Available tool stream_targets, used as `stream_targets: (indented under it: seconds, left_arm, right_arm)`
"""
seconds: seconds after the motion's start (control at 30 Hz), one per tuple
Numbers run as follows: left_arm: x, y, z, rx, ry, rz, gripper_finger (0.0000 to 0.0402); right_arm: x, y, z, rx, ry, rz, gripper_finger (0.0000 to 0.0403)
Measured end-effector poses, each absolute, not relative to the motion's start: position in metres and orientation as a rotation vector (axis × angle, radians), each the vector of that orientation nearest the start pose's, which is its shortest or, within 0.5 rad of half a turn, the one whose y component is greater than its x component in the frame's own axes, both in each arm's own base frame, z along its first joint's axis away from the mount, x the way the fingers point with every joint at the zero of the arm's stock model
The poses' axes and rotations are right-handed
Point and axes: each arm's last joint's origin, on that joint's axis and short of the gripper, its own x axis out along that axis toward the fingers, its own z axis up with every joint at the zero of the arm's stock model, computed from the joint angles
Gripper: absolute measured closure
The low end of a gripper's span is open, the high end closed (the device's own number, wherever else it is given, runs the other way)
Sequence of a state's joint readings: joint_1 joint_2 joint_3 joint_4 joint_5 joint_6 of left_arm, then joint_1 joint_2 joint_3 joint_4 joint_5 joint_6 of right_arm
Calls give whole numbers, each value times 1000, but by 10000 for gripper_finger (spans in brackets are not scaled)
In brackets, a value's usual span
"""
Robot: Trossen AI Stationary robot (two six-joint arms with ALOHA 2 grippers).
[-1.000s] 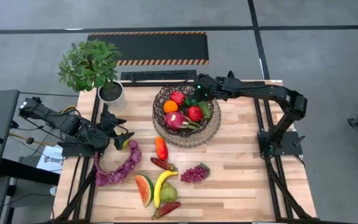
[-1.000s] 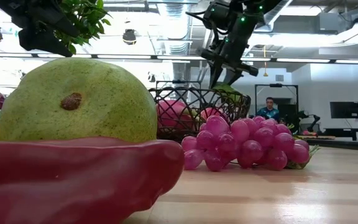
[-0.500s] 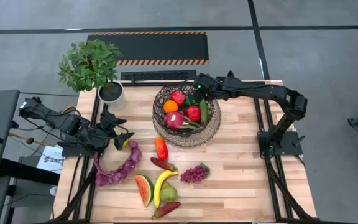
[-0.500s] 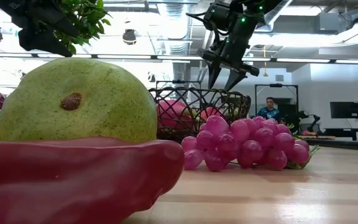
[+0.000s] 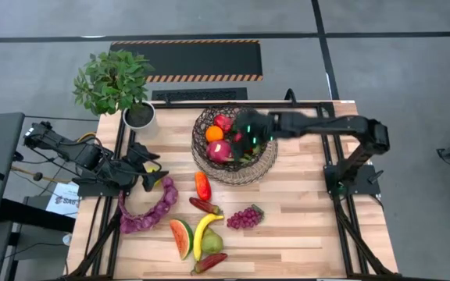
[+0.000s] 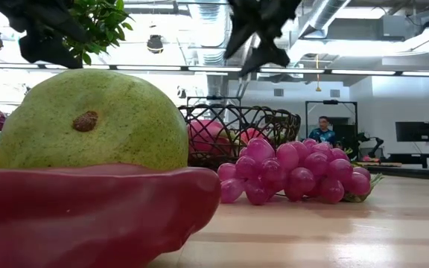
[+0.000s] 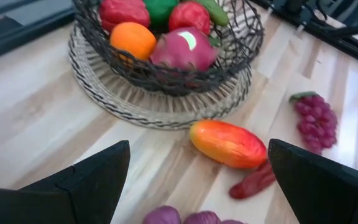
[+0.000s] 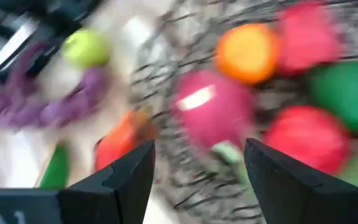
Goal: Build produce basket
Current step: Put the pear into the basket
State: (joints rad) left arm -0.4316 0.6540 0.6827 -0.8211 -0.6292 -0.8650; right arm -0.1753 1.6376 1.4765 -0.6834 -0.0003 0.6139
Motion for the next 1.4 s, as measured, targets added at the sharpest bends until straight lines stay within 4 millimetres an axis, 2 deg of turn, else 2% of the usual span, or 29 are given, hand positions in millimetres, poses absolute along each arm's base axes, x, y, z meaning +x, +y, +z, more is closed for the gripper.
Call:
stream_targets:
  seconds: [0.13, 0.3, 0.43, 0.57, 0.67, 0.8, 1.03, 1.2, 1.33, 1.4]
  left_arm:
    - [114, -34, 266, -434, 557, 440, 34]
    - [114, -34, 266, -431, 557, 440, 34]
    - [114, -34, 266, -433, 559, 438, 34]
    - [114, -35, 266, -450, 562, 434, 34]
    - [115, -35, 266, -461, 559, 430, 34]
    - [116, -36, 265, -455, 572, 433, 34]
    - [121, -39, 261, -460, 607, 436, 34]
    - [123, -41, 260, -464, 625, 421, 34]
    - [123, -41, 259, -466, 628, 419, 34]
    - [123, -41, 260, -467, 627, 419, 34]
  right_arm:
    - [355, -5, 312, 525, 806, -247, 137]
    - [357, 59, 307, 402, 736, -138, 137]
    - [361, 99, 300, 305, 694, -33, 137]
    - [375, 134, 282, 244, 639, 62, 137]
    - [387, 153, 261, 201, 619, 125, 137]
    - [403, 166, 226, 165, 666, 148, 137]
    - [427, 181, 191, 168, 722, 176, 131]
    - [437, 190, 182, 188, 747, 218, 77]
    - [435, 193, 184, 173, 786, 216, 20]
    - [434, 194, 184, 173, 793, 215, 8]
